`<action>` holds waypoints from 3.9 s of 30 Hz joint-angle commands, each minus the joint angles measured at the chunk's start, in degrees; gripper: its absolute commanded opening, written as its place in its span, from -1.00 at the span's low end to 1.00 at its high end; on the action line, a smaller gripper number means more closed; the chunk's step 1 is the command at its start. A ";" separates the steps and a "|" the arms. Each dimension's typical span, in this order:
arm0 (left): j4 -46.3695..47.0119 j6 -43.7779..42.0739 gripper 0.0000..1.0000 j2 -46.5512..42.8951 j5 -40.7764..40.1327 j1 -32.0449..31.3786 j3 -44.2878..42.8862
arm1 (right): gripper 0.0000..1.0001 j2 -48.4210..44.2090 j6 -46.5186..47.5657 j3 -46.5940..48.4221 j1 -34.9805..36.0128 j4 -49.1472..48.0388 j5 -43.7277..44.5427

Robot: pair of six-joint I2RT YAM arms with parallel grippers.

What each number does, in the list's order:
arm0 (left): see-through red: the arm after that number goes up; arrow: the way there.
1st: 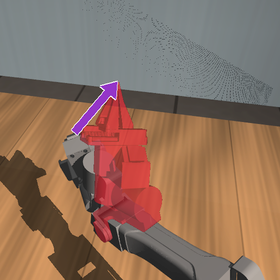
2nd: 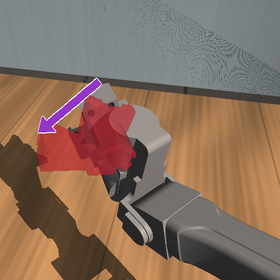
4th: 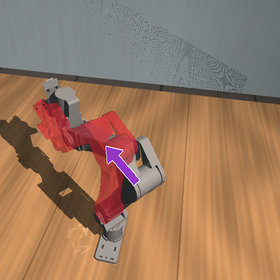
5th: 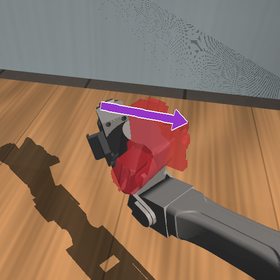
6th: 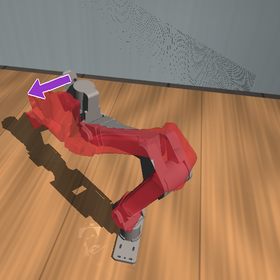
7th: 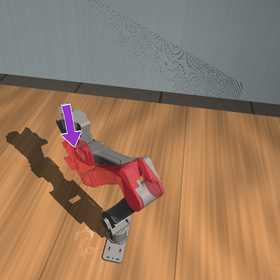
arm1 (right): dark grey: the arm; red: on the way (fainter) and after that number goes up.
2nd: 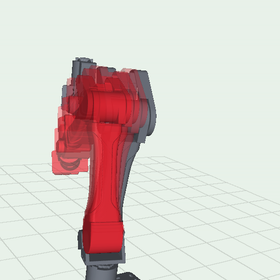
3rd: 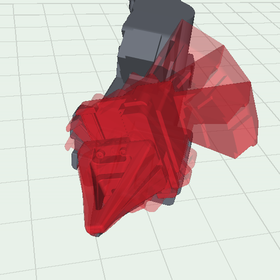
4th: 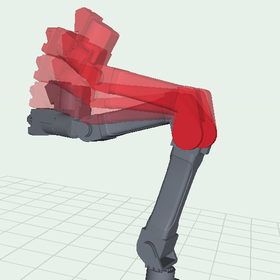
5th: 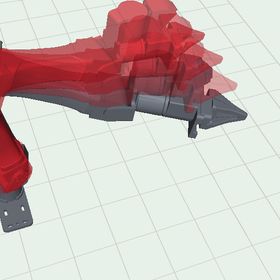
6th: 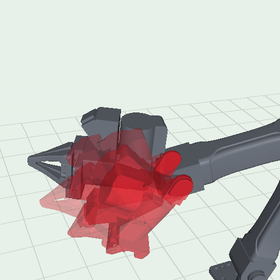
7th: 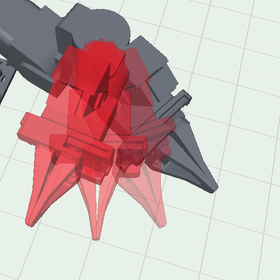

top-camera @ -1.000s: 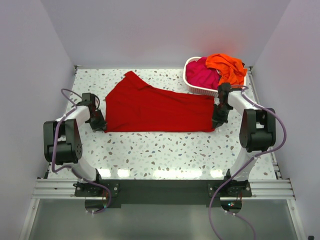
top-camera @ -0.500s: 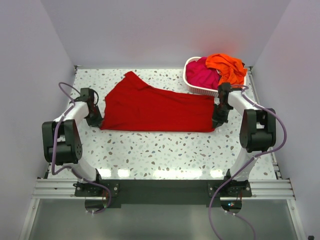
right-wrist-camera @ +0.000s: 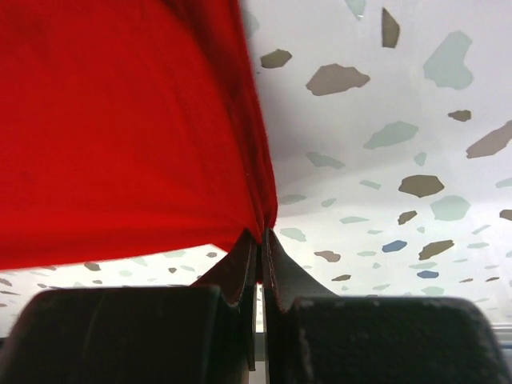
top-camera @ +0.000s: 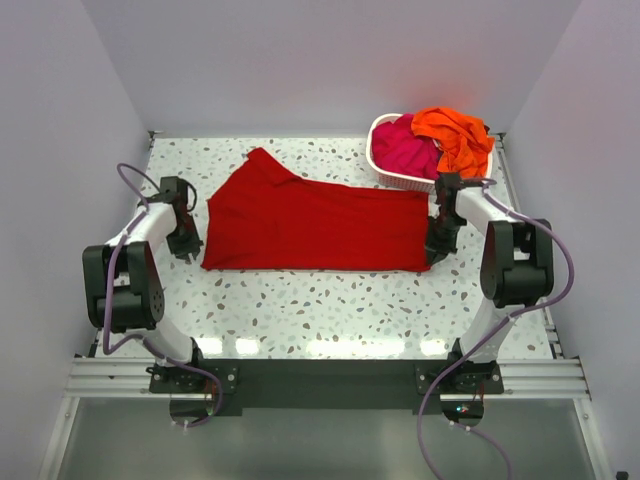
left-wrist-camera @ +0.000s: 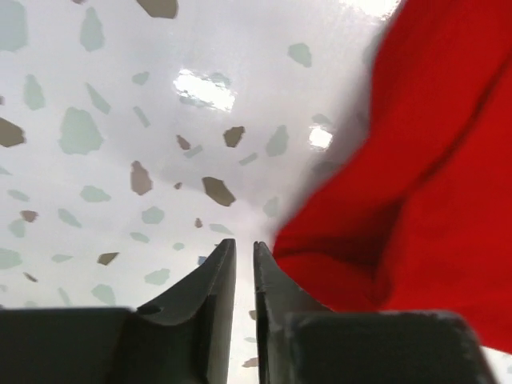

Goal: Fold and stack the t-shirts
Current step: Fold the tshirt

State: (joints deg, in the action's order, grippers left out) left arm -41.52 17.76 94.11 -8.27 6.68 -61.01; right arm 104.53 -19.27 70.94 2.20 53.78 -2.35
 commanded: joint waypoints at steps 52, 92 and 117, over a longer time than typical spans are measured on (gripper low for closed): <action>8.65 -10.90 -1.00 0.55 11.88 -3.95 -0.86 | -1.00 -3.19 1.07 -0.89 -0.62 0.27 2.17; 8.46 9.04 0.14 3.45 7.92 -20.39 -8.17 | 0.13 -11.71 0.90 -1.86 -0.70 3.97 7.81; 7.42 9.05 0.15 -4.63 0.89 -14.51 13.28 | 0.07 1.38 -1.03 -10.20 9.84 -6.41 -6.00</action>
State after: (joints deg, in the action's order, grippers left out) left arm -29.85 27.88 90.85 -3.97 -11.11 -51.03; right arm 104.47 -19.35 65.45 10.26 47.00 -6.07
